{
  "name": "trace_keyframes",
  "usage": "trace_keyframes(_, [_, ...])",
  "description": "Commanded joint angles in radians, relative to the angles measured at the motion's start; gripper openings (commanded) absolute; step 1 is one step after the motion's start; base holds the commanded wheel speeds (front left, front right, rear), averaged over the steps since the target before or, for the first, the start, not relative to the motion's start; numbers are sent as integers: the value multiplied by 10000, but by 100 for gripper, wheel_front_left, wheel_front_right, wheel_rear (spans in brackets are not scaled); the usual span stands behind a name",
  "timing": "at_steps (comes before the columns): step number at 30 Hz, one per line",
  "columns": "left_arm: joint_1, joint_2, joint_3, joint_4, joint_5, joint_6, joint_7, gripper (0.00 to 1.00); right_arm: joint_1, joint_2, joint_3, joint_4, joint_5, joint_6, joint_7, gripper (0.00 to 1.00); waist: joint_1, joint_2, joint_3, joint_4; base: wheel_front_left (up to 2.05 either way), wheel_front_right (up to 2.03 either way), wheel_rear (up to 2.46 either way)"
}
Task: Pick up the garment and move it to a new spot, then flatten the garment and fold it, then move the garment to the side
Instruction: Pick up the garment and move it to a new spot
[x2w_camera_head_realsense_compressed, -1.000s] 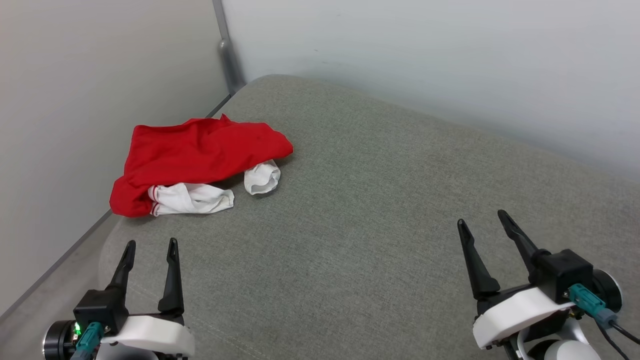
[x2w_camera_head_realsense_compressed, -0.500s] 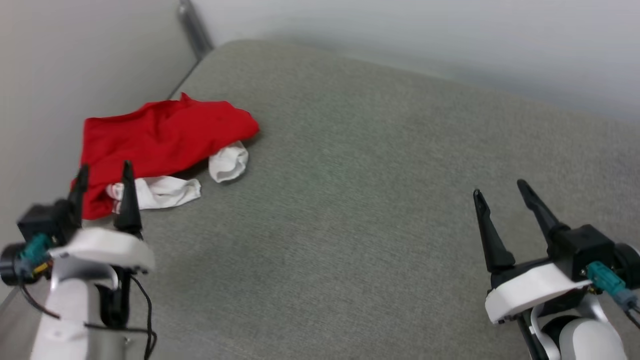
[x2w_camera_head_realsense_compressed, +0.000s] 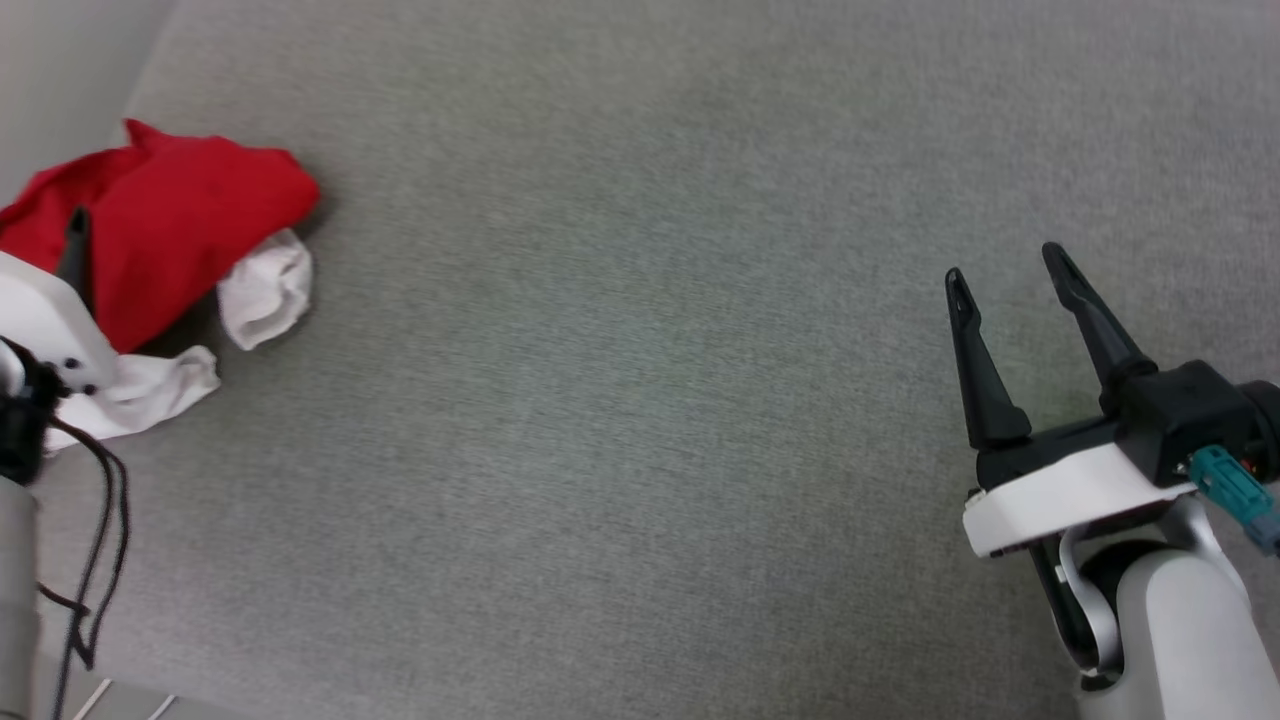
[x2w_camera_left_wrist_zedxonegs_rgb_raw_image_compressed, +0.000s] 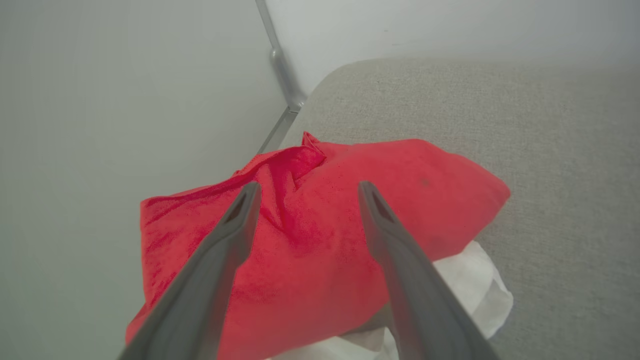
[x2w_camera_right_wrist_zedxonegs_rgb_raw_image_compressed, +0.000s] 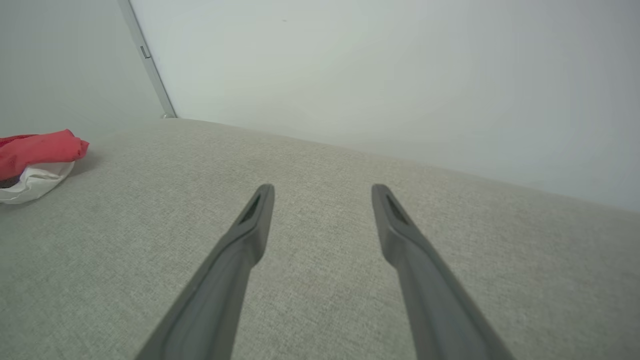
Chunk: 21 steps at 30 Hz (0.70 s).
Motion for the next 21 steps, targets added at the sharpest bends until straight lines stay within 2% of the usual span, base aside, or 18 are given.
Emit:
trace_keyframes(1, [-332,333,-263,302,-266,-16,534,100,-269,-5,7,34,-39,-3,-90,100,-2,0,808,-637,0,0,0])
trace_keyframes(6, [-1093,1414,-1123,1012,-1263,-9,2320,100,-714,-3,16,34,-130,-3,-228,100,-2,0,1628,-984,0,0,0])
trace_keyframes(10, [-1343,2052,-1534,1483,-2071,-9,3551,100,-991,-3,64,-11,-146,-3,-309,100,-2,0,2160,-1202,0,0,0])
trace_keyframes(14, [-1350,2286,-1639,2150,-2748,-11,4609,100,-1158,-3,102,-84,-197,-3,-361,100,-2,0,2418,-1394,0,0,0])
trace_keyframes(18, [-1097,2039,-1724,2889,-3208,-8,5383,100,-1163,-1,48,-260,-272,-3,-385,100,-2,0,2415,-1490,0,0,0])
trace_keyframes(19, [-1071,1977,-1740,3005,-3271,-10,5455,67,-1150,-1,32,-283,-272,-3,-374,100,-2,0,2391,-1498,0,0,0])
trace_keyframes(20, [-1060,1909,-1759,3094,-3344,-10,5479,18,-1132,-1,21,-299,-274,-3,-360,100,-2,0,2351,-1502,0,0,0])
trace_keyframes(21, [-1046,1876,-1766,3185,-3376,-10,5395,0,-1103,-1,9,-318,-288,-3,-354,100,-2,0,2294,-1506,0,0,0])
